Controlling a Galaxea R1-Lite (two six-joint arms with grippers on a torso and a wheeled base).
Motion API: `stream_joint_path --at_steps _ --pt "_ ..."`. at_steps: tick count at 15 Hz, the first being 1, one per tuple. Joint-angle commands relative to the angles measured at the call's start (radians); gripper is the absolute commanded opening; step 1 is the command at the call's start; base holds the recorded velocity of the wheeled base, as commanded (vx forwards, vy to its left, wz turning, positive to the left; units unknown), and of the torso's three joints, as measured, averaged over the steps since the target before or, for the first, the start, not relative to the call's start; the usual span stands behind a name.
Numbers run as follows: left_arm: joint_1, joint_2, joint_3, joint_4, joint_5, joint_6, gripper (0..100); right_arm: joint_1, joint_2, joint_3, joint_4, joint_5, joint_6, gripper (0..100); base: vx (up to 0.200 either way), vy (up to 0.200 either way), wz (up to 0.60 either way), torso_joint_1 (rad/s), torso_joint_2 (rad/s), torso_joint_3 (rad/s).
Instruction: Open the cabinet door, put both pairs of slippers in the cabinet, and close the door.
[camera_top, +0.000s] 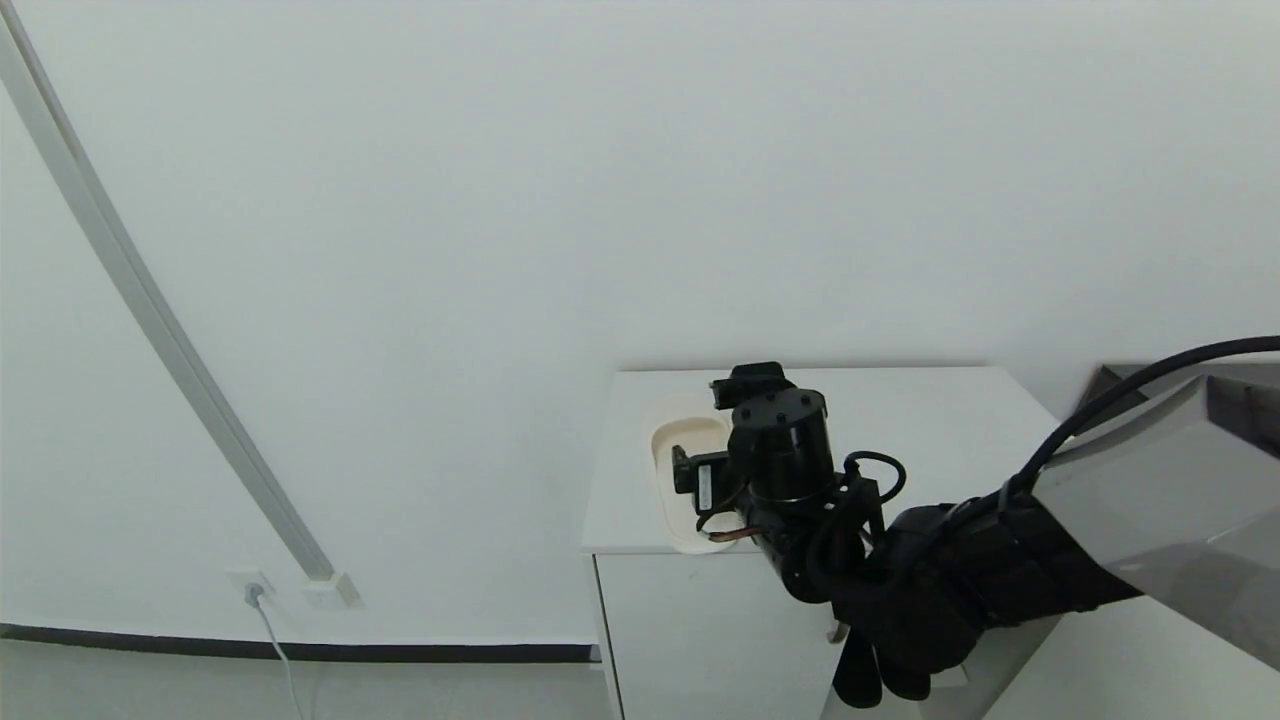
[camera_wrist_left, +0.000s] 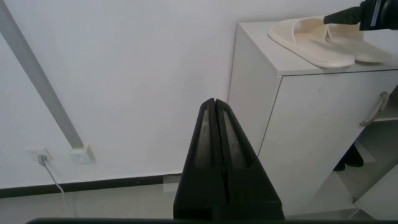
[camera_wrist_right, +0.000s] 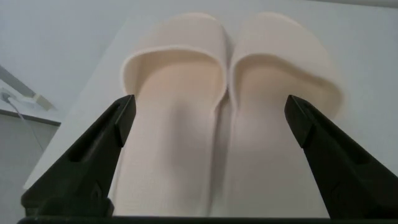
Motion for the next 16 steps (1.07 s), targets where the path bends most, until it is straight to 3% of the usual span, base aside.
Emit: stream_joint_path --at_steps 1,16 --pt "0.0 0.001 0.0 0.0 0.0 0.0 0 -0.011 0.063 -0.037 0.0 0.0 0.0 100 0.0 0.0 0.0 0.0 0.0 0.0" --pt "0.0 0.001 0.0 0.0 0.0 0.0 0 -0.117 0.253 -0.363 0.084 0.001 -0.012 100 0.0 0.0 0.0 0.0 0.0 0.0"
